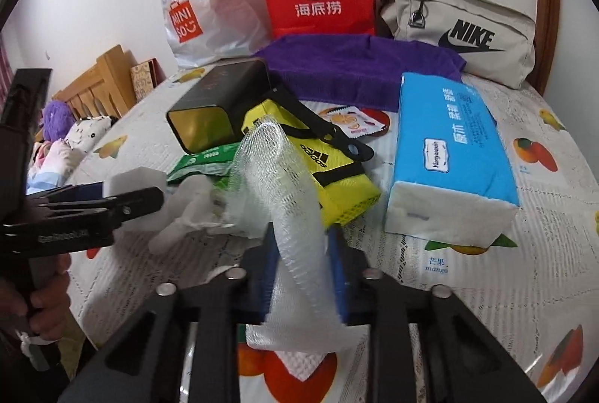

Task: Organize soft objects
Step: 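Close left tool on white sponge while right tool grasps white mesh bag, then carry sponge in left tool while right tool carries mesh bag to purple towel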

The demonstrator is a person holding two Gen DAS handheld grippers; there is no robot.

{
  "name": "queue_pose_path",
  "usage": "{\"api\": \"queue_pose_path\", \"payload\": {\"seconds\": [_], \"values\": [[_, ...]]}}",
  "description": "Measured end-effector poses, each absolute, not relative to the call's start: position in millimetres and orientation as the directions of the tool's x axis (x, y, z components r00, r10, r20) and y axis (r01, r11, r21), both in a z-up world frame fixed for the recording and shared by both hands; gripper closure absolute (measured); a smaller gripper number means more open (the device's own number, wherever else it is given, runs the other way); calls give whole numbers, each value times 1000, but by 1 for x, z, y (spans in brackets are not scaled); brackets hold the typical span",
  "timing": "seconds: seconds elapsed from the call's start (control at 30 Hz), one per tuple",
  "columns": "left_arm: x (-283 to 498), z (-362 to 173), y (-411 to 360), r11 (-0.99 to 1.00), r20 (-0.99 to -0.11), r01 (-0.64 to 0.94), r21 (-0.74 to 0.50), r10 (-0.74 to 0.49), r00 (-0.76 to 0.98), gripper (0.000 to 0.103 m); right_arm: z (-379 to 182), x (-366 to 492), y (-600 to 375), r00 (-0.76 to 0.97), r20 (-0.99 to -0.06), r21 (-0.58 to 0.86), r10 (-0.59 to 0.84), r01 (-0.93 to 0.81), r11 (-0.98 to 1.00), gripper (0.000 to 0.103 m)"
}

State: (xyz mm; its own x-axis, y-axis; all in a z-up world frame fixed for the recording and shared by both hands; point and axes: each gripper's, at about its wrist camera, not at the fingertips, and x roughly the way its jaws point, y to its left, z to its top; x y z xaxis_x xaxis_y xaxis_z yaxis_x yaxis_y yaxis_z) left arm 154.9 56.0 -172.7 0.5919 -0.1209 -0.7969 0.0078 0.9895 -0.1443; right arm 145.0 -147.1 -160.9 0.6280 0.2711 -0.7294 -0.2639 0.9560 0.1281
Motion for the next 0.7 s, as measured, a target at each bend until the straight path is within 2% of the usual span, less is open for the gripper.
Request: {"api": "queue_pose_path", "payload": {"seconds": [0.07, 0.33, 0.7], "values": [[154, -172, 56, 990, -795, 11, -143, -121, 595, 18, -156, 140, -149, 637, -719, 127, 279, -275, 953, 88], [153, -172, 66, 996, -801, -11, -88, -65, 596, 18, -147, 126, -182, 671, -708, 107, 221, -208, 972, 88], [156, -185, 68, 1000, -807, -10, -20, -10, 590, 18, -185, 135, -219, 606, -784, 102, 137, -93, 990, 88]]}}
